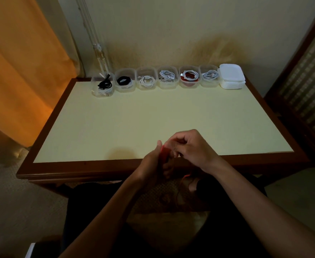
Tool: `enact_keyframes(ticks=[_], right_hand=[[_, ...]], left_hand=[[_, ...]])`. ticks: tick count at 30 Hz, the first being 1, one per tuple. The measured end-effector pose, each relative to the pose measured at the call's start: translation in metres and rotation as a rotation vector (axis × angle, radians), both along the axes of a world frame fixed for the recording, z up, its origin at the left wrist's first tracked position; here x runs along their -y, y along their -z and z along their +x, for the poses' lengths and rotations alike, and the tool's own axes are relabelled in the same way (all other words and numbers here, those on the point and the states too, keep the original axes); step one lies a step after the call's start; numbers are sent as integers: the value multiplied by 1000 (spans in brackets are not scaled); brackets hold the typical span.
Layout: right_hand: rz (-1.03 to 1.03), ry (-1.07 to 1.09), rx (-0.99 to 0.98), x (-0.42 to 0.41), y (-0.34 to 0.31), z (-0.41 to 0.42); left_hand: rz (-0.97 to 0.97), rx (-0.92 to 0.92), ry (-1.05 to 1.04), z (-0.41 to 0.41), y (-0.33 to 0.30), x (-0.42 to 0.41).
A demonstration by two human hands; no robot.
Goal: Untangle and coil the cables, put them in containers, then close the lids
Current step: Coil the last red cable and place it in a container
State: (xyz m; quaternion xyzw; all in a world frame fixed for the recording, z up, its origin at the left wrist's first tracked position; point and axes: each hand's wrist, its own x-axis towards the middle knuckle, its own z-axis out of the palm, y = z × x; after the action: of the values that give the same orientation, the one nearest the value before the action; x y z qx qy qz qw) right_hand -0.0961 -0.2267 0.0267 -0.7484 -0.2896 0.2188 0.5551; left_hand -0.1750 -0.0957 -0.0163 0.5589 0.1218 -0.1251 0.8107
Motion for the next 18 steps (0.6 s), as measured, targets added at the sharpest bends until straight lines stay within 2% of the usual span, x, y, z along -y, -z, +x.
enact_keyframes(ticks=[2, 4, 8, 11, 14, 16, 18], right_hand=[[62, 113, -29, 0, 4, 5], [95, 201, -42, 2, 8, 9], [141, 244, -58, 4, 19, 11], [166, 228, -144, 1, 35, 12], [94, 300, -37, 0, 50, 8], [56, 274, -86, 2, 60, -5], [-12, 137, -195, 7, 69, -23]], left_hand=[[-159, 37, -3, 0, -2, 1], [-240, 75, -11, 0, -4, 1], [-308, 64, -64, 0, -11, 5], [-339, 35, -121, -3, -11, 11], [-434, 51, -199, -3, -12, 14], [-474, 68, -293, 0, -13, 10], [-490, 79, -386, 1, -11, 0]])
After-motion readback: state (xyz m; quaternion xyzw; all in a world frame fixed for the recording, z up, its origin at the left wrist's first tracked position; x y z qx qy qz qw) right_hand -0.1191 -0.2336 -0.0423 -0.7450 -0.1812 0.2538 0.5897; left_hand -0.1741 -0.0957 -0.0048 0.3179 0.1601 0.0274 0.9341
